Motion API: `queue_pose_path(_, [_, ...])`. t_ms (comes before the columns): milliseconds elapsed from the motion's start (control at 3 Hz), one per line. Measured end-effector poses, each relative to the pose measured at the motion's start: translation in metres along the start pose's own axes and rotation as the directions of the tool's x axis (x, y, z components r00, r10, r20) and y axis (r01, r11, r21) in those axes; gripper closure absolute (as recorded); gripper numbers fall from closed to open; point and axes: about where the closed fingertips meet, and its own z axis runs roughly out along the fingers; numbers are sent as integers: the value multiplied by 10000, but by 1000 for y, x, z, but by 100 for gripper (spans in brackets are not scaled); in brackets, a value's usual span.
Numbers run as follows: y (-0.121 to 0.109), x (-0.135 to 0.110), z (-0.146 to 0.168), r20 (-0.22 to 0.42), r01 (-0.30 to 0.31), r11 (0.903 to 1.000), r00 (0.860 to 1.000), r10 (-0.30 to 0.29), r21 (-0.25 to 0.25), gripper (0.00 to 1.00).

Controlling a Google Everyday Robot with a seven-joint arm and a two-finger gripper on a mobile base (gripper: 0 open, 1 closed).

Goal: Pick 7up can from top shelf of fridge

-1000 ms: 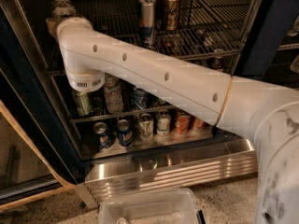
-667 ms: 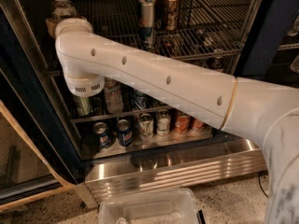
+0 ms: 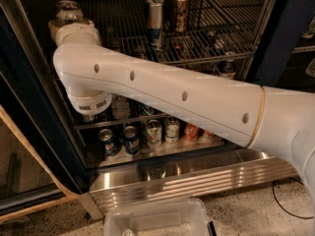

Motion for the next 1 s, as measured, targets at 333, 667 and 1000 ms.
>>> queue_pose_path(333, [0,-1,-5,49,-49,10000,10000,49,41,100])
queue_pose_path(667, [9,1,-39,289,-181,9998,9994,182,-54,100])
queue_pose_path(1000, [9,1,-39,289,-181,9998,9994,182,-53,100])
